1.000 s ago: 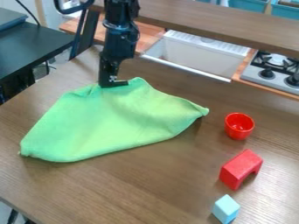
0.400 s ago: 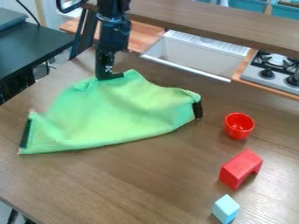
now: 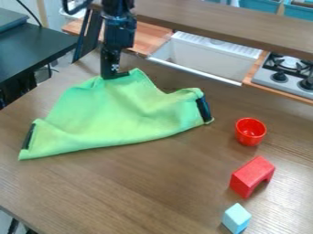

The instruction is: Fold the cloth from bottom right to top left

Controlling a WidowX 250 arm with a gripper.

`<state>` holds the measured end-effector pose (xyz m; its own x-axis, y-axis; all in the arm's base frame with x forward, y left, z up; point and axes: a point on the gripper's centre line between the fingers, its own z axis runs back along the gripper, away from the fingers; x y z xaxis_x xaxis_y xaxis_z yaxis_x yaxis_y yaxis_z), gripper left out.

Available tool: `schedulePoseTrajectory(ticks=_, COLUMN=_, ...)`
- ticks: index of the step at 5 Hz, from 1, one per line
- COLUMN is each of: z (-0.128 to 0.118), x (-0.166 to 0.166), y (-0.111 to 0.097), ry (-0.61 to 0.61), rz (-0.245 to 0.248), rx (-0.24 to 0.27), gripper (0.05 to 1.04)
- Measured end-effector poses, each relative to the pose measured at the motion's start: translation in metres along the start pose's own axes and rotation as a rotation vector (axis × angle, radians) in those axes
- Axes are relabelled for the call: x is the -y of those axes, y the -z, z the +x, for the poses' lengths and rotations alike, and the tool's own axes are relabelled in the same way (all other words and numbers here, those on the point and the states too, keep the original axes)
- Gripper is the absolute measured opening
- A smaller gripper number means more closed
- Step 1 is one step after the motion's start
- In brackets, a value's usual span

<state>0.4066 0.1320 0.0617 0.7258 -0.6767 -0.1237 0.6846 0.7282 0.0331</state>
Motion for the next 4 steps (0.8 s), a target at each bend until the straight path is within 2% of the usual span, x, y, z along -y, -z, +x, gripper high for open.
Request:
schedulePoseTrajectory(ticks=1, z=0.002, x=-0.008, y=0.005, ry=-0.014, rz=0.061, rx=0.015, gripper=0.211)
schedulePoseTrajectory(ticks=2, z=-0.002, x=-0.005, y=0.013, ry=-0.013, rz=0.106, rx=0.018, gripper=0.462)
schedulePoseTrajectory(ticks=3, z=-0.003, x=-0.001, y=-0.002, ry=-0.017, rz=0.146, rx=0.072, gripper=0.765)
schedulePoseTrajectory(ticks=4, z=-0.003, x=0.021, y=-0.019, ry=0.008, rz=0.156, rx=0.164, gripper=0.989)
